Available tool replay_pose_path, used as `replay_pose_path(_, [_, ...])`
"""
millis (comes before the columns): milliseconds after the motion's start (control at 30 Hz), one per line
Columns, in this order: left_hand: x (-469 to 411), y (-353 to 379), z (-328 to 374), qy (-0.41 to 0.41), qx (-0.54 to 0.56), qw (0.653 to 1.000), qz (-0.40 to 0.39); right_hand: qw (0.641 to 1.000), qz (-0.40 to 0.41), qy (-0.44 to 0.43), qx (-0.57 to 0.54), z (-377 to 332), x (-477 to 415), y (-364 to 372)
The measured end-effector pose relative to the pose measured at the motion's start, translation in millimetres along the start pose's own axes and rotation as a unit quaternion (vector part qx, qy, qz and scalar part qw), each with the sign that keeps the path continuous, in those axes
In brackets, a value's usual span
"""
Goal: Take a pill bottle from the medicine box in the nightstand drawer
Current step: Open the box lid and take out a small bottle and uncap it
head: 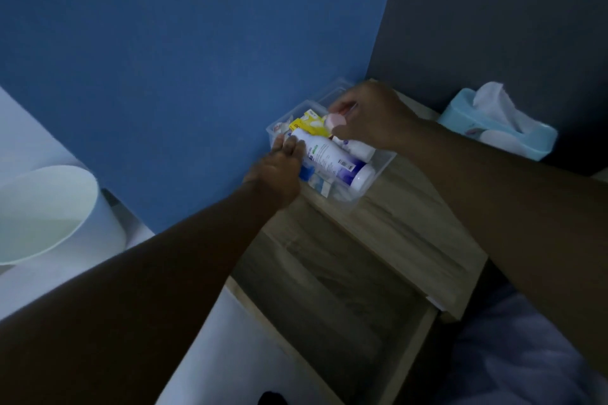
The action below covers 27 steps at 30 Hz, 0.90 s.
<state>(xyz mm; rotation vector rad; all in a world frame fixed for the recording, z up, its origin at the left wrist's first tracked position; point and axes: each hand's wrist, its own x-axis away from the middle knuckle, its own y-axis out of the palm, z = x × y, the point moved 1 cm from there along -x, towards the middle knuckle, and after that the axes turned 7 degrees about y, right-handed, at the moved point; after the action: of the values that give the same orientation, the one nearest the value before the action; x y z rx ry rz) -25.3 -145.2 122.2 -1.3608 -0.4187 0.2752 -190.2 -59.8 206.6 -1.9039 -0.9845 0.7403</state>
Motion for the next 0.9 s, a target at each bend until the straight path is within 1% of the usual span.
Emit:
replay_pose_path(67, [9,-21,2,0.01,0.037,0.999,-0.002,1.0,-0.004,0.008,-0.011,-6,20,-26])
replay_pose_path(100, [17,-32,5,0.01,0.066,0.998,0.019,1.0,-0.007,0.005,-0.011,-11,31,-39])
replay_pose_path(167, [23,-41,6,-0.007,0.174,0.981,0.086,1.0,-0.018,-0.003,-0.024,-13,41,-46])
replay_pose_path(200, [30,-46,11,-0.02,0.252,0.96,0.119,0.999,-0.02,-0.008,-0.025,-15,48,-51])
replay_pose_path(233, [38,-51,20,-0.034,0.354,0.924,0.138,0.999,-0.02,-0.011,-0.022,-17,57,-56])
replay_pose_path(267, [47,-56,30,-0.038,0.473,0.869,0.141,0.999,-0.018,-0.012,-0.025,-18,65,-60])
replay_pose_path(300, [55,-61,40,-0.036,0.579,0.804,0.132,0.999,-0.019,-0.012,-0.03,-21,72,-64])
replay_pose_path(333, [64,-65,50,-0.033,0.661,0.74,0.124,0.999,-0.024,-0.016,-0.037,-24,79,-68])
replay_pose_path(367, [73,-68,59,-0.031,0.718,0.685,0.121,0.998,-0.028,-0.023,-0.041,-29,87,-70])
replay_pose_path(400, [81,-70,68,-0.028,0.759,0.639,0.119,0.998,-0.028,-0.036,-0.046,-34,95,-72])
replay_pose_path(467, [95,-76,85,-0.025,0.81,0.575,0.114,0.996,-0.024,-0.065,-0.06,-44,110,-75])
replay_pose_path(533, [105,-80,99,-0.019,0.842,0.525,0.121,0.993,-0.024,-0.087,-0.074,-51,123,-78])
replay_pose_path(600, [113,-83,109,-0.008,0.864,0.488,0.125,0.992,-0.016,-0.098,-0.076,-56,133,-81])
replay_pose_path(700, [124,-80,116,-0.002,0.884,0.452,0.122,0.992,0.005,-0.116,-0.052,-60,148,-87])
replay_pose_path(800, [132,-76,120,-0.003,0.891,0.437,0.122,0.99,0.001,-0.135,-0.036,-63,159,-93])
replay_pose_path(900, [137,-72,120,-0.003,0.896,0.424,0.135,0.988,-0.024,-0.136,-0.066,-65,165,-99])
